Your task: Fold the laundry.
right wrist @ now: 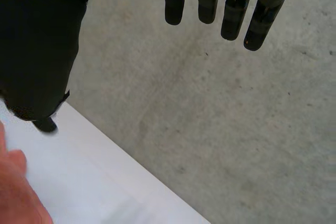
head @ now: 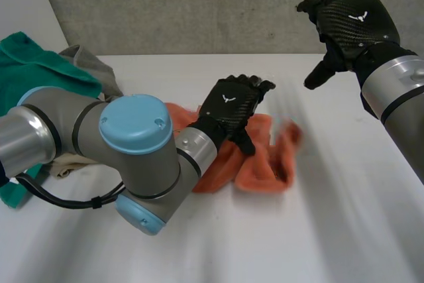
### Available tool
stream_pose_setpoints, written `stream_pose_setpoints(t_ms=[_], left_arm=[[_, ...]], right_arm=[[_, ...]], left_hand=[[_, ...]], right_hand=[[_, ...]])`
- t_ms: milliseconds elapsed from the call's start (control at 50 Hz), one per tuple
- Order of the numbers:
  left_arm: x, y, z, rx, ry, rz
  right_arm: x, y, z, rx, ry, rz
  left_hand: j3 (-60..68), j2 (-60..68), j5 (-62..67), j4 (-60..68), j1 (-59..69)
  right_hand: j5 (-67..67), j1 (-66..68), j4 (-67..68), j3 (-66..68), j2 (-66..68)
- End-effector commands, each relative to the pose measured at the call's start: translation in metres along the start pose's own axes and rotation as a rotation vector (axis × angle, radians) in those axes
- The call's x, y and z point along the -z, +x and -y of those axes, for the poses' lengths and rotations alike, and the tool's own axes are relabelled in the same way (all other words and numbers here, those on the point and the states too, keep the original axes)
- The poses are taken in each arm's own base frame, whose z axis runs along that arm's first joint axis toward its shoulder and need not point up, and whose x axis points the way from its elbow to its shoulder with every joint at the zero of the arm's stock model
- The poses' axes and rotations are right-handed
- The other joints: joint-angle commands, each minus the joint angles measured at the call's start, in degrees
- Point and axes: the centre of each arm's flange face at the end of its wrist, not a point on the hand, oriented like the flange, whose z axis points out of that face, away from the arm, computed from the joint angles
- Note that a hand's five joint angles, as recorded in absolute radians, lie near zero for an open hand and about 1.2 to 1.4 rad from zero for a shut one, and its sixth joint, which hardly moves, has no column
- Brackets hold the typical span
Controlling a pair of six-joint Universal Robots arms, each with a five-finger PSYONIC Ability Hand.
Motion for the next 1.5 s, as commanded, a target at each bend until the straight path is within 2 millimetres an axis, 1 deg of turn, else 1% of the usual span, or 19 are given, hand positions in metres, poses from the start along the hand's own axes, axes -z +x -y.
stream_pose_setpoints(t_ms=[20, 100, 160, 320, 420, 540, 760, 880, 940, 980, 1040, 1060, 1100, 1120, 1200, 1220, 1280, 1360, 1500], left_arm=[[0.020, -0.043, 0.050, -0.119, 0.060, 0.108], [0.034, -0.070, 0.065, -0.219, 0.058, 0.183], [0.044, -0.085, 0.058, -0.278, -0.003, 0.219], [0.069, -0.113, 0.007, -0.364, -0.271, 0.245], [0.061, -0.117, -0.036, -0.404, -0.375, 0.178], [0.059, -0.121, -0.065, -0.441, -0.474, 0.139], [0.057, -0.134, -0.091, -0.428, -0.541, 0.145], [0.054, -0.136, -0.095, -0.426, -0.547, 0.150], [0.052, -0.136, -0.091, -0.427, -0.535, 0.158], [0.053, -0.135, -0.090, -0.428, -0.536, 0.163], [0.054, -0.139, -0.063, -0.450, -0.493, 0.215], [0.057, -0.139, -0.041, -0.464, -0.449, 0.246], [0.059, -0.137, -0.021, -0.467, -0.405, 0.267], [0.061, -0.137, -0.011, -0.464, -0.380, 0.280], [0.073, -0.131, 0.051, -0.418, -0.217, 0.337], [0.080, -0.129, 0.074, -0.390, -0.152, 0.357], [0.094, -0.125, 0.109, -0.340, -0.065, 0.380], [0.105, -0.119, 0.124, -0.291, -0.048, 0.378], [0.102, -0.109, 0.104, -0.191, -0.143, 0.329]], right_arm=[[-0.009, 0.010, -0.026, 0.100, -0.149, -0.001], [0.001, 0.003, -0.030, 0.190, -0.281, 0.067], [0.009, 0.000, -0.036, 0.241, -0.352, 0.110], [0.043, -0.017, -0.073, 0.390, -0.574, 0.287], [0.046, -0.026, -0.106, 0.399, -0.604, 0.307], [0.050, -0.033, -0.136, 0.408, -0.551, 0.282], [0.048, -0.043, -0.178, 0.412, -0.535, 0.306], [0.041, -0.043, -0.183, 0.414, -0.521, 0.302], [0.036, -0.043, -0.189, 0.412, -0.522, 0.303], [0.030, -0.039, -0.186, 0.415, -0.513, 0.279], [0.024, -0.024, -0.182, 0.401, -0.506, 0.230], [0.021, -0.017, -0.178, 0.403, -0.497, 0.207], [0.017, -0.003, -0.160, 0.413, -0.463, 0.154], [0.014, 0.013, -0.133, 0.431, -0.400, 0.093], [0.016, 0.034, -0.080, 0.461, -0.308, 0.008], [0.017, 0.038, -0.072, 0.463, -0.304, -0.003], [0.019, 0.053, -0.044, 0.463, -0.316, -0.032], [0.025, 0.067, -0.021, 0.456, -0.363, -0.041], [0.025, 0.067, -0.011, 0.438, -0.369, -0.024]], left_hand=[[-2.88, -2.66, -1.94, -2.44, -0.50], [-2.21, -1.99, -1.27, -1.77, 0.17], [-2.04, -1.82, -1.10, -1.60, 0.34], [-1.03, -0.81, -0.09, -0.59, 1.35], [0.14, 0.36, 1.08, 0.58, 2.52], [1.15, 1.37, 2.09, 1.59, 3.53], [32.24, 32.46, 33.19, 32.68, 34.62], [65.56, 65.78, 66.50, 66.00, 67.94], [65.56, 65.78, 66.50, 66.00, 67.94], [65.56, 65.78, 66.50, 66.00, 67.94], [65.56, 65.78, 66.50, 66.00, 67.94], [65.56, 65.78, 66.50, 66.00, 67.94], [65.56, 65.78, 66.50, 66.00, 67.94], [65.56, 65.78, 66.50, 66.00, 67.94], [65.56, 65.78, 66.50, 66.00, 67.94], [65.56, 65.78, 66.50, 66.00, 67.94], [65.56, 65.78, 66.50, 66.00, 67.94], [65.56, 65.78, 66.50, 66.00, 67.94], [65.56, 65.78, 66.50, 66.00, 67.94]], right_hand=[[-3.53, -2.03, -3.27, -2.18, -2.60], [-3.53, -2.03, -3.27, -2.18, -2.60], [-3.53, -2.03, -3.27, -2.18, -2.60], [-3.53, -2.03, -3.27, -2.18, -2.60], [-3.53, -2.03, -3.27, -2.18, -2.60], [-3.53, -2.03, -3.27, -2.18, -2.60], [-3.53, -2.03, -3.27, -2.18, -2.60], [28.63, 30.14, 28.90, 29.99, 29.57], [65.40, 66.91, 65.67, 66.75, 66.34], [66.47, 67.97, 66.73, 67.82, 67.40], [66.47, 67.97, 66.73, 67.82, 67.40], [66.47, 67.97, 66.73, 67.82, 67.40], [66.47, 67.97, 66.73, 67.82, 67.40], [66.47, 67.97, 66.73, 67.82, 67.40], [66.47, 67.97, 66.73, 67.82, 67.40], [66.47, 67.97, 66.73, 67.82, 67.40], [66.47, 67.97, 66.73, 67.82, 67.40], [66.47, 67.97, 66.73, 67.82, 67.40], [66.47, 67.97, 66.73, 67.82, 67.40]])
